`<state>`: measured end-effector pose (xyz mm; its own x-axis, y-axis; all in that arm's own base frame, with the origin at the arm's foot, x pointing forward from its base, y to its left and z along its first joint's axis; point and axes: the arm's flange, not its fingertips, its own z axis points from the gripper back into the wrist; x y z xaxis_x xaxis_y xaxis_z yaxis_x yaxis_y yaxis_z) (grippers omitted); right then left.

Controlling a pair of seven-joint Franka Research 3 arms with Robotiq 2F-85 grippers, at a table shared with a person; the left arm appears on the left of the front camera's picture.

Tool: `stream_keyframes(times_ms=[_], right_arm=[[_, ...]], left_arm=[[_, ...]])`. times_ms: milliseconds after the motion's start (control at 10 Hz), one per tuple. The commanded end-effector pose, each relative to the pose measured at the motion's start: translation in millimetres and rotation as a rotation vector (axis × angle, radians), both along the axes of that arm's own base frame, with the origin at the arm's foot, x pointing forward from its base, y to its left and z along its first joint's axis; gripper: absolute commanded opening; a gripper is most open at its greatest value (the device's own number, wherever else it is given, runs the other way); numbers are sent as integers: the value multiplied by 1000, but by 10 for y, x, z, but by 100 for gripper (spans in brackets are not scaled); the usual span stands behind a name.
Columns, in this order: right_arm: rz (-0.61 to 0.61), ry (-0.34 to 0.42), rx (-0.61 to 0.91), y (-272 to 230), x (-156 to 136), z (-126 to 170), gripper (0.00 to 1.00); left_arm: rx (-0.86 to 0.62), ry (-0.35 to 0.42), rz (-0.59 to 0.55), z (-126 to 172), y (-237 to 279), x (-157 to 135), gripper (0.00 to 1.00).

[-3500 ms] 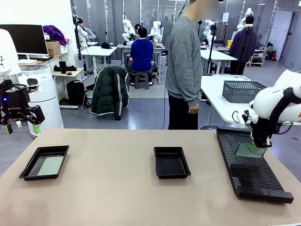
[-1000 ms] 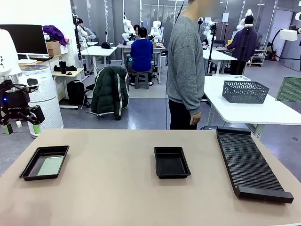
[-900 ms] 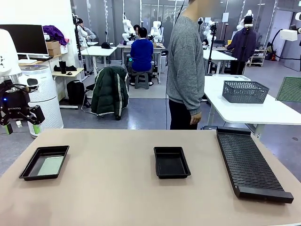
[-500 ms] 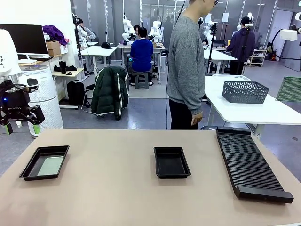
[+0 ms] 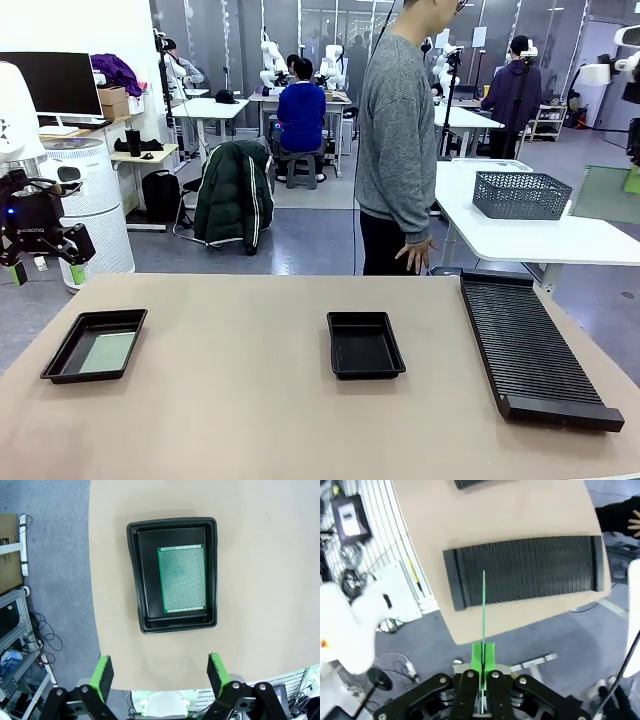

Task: Inspect and transfer BCBs to ESD trays.
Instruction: Pick up the Blank PCB from the PCB Rack and place it in the right ESD tray.

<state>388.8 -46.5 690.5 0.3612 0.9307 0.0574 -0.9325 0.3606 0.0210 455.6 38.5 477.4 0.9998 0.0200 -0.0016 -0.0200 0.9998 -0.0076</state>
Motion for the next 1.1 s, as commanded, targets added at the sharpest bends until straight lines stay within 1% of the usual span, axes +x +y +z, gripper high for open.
stream_keyframes(times_ms=[0,200,400,600,700,900,1000], right_arm=[[-167,56,56,409,-146,-155,3],[-316,84,106,810,-283,-336,3],[-552,77,162,1294,-477,-546,3],[-689,111,179,1778,-577,-794,3],[-795,127,222,1990,-619,-927,3],[-893,134,283,2270,-607,-1164,3],[-956,153,318,2370,-563,-1278,3]], left_arm=[[0,-10,-4,-14,1,-5,100],[0,-10,-4,-14,1,-5,100],[0,-10,-4,-14,1,-5,100],[0,-10,-4,-14,1,-5,100],[0,-10,-4,-14,1,-5,100],[0,-10,-4,-14,1,-5,100],[0,-10,-4,-14,1,-5,100]])
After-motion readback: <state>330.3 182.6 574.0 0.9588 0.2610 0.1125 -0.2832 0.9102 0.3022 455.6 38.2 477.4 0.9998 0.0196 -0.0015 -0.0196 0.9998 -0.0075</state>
